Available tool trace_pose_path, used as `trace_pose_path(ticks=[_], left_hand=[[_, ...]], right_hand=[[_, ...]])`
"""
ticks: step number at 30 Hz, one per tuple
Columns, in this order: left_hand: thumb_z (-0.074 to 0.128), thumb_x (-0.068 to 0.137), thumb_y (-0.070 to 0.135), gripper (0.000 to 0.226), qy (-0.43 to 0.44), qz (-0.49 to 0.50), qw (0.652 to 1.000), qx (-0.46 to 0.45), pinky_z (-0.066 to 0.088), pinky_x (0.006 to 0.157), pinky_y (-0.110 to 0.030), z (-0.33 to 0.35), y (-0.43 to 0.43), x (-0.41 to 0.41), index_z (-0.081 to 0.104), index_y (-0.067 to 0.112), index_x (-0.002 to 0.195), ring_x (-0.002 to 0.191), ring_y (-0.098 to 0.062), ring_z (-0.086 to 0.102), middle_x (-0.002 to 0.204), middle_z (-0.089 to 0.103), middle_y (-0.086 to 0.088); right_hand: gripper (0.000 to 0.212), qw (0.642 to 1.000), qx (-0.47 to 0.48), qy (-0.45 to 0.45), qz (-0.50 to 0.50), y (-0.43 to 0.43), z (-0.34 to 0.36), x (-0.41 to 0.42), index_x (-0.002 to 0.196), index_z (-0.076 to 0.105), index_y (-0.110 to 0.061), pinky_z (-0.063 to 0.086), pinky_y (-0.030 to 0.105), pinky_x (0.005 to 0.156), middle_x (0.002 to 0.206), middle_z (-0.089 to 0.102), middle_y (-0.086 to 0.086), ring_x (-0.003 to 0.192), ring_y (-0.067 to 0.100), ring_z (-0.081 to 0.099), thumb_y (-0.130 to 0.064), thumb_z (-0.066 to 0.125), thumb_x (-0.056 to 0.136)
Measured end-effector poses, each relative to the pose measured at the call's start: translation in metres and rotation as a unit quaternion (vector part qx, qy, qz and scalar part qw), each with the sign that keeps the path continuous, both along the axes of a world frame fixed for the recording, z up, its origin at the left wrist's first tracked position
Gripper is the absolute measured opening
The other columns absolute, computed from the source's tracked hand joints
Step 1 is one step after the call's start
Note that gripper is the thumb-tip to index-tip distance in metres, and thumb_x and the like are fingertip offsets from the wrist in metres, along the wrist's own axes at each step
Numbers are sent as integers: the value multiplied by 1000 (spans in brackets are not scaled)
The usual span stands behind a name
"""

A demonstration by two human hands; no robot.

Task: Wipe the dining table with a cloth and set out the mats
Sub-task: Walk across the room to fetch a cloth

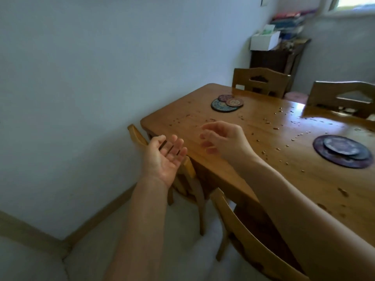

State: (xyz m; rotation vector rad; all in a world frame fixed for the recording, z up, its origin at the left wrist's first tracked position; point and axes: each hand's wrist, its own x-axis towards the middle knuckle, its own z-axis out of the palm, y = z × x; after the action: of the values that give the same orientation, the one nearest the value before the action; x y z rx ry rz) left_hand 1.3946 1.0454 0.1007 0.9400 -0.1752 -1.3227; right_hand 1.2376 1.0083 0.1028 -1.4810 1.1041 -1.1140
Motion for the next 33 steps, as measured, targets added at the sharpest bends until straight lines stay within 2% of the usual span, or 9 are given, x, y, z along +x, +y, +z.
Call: trace_pose_path(ticks=[5,11,16,24,28,33], left_hand=[[50,97,21,24,-25,-33,998,-41,58,69,-35,14,42,-33,57,16,119,86,-21,74,100,75,-6],[49,97,22,19,-28,-121,990,-73,58,81,-36,36,74,-108,62,16,110,86,-21,73,98,74,-4],[49,97,23,18,-43,-162,981,-97,56,78,-34,48,85,-181,63,17,106,84,-18,72,96,74,-2],[47,98,24,19,-46,-238,961,-129,54,80,-33,54,97,-362,64,18,106,85,-17,71,94,74,0],[46,98,23,19,-34,-269,953,-133,55,75,-31,54,102,-468,63,18,104,77,-14,71,90,74,2],[45,98,23,19,-22,-295,946,-134,56,66,-28,52,102,-573,63,18,101,72,-13,70,85,73,3]], right_hand=[[12,996,16,-62,-63,56,18,-55,104,66,-19,59,24,67,91,73,-1,79,12,72,-19,58,95],[16,980,10,-103,-169,112,38,-150,108,65,-15,60,29,72,95,73,4,81,16,73,-21,54,98],[18,961,-17,-123,-246,145,47,-230,108,66,-13,60,33,74,93,74,5,83,22,73,-21,54,98],[17,927,-37,-130,-349,200,59,-414,106,66,-9,60,37,74,96,74,12,81,27,73,-14,50,100],[18,912,-36,-130,-389,223,57,-524,108,65,-8,60,38,77,97,73,13,85,29,73,-13,49,100],[18,899,-29,-137,-414,233,57,-629,103,66,-9,58,36,71,91,74,12,79,27,72,-12,48,100]])
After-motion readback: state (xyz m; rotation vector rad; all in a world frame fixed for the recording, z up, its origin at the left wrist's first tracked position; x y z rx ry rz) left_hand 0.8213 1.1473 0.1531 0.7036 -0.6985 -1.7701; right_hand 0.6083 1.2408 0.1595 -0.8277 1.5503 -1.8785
